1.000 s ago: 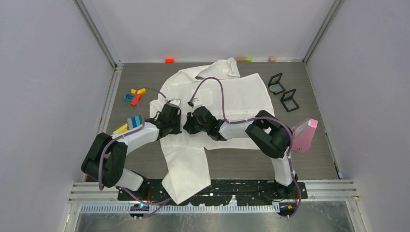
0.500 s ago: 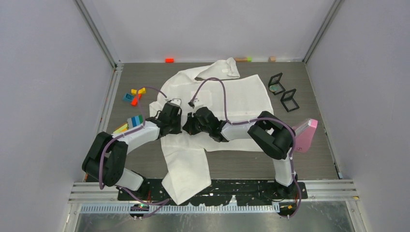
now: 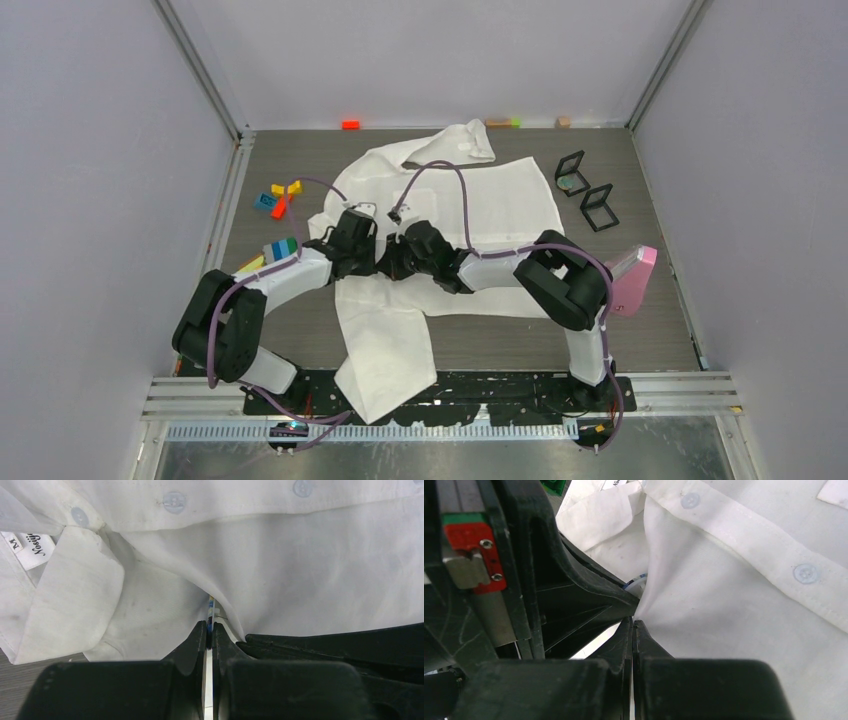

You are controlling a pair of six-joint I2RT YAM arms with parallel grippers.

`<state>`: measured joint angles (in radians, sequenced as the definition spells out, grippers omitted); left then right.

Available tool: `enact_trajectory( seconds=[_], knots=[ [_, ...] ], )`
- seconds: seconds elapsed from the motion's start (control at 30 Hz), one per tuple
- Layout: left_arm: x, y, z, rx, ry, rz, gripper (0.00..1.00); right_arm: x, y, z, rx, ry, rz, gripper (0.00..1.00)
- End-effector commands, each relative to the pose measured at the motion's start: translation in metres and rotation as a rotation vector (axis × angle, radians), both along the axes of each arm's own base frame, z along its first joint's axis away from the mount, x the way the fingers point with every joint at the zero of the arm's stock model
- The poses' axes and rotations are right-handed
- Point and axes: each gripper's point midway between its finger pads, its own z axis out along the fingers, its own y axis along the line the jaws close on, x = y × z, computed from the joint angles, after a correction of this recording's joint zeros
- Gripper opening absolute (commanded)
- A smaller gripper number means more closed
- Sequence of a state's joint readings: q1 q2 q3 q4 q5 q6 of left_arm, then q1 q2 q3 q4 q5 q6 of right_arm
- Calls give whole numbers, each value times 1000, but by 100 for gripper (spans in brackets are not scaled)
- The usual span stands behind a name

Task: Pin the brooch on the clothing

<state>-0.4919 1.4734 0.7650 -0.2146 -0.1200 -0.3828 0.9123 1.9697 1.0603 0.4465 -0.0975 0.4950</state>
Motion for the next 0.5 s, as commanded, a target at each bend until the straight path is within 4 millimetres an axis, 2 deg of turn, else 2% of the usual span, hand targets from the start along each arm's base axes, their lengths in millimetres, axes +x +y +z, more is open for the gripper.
enact_trajectory(
  seconds=[0.0,0.47],
  knots=[
    [9,-11,8,-53,-42,1,0,0,17,23,67,-39,50,1],
    [7,-18,21,-210,-115,70,0,-7,13,0,28,7,68,1]
  ],
)
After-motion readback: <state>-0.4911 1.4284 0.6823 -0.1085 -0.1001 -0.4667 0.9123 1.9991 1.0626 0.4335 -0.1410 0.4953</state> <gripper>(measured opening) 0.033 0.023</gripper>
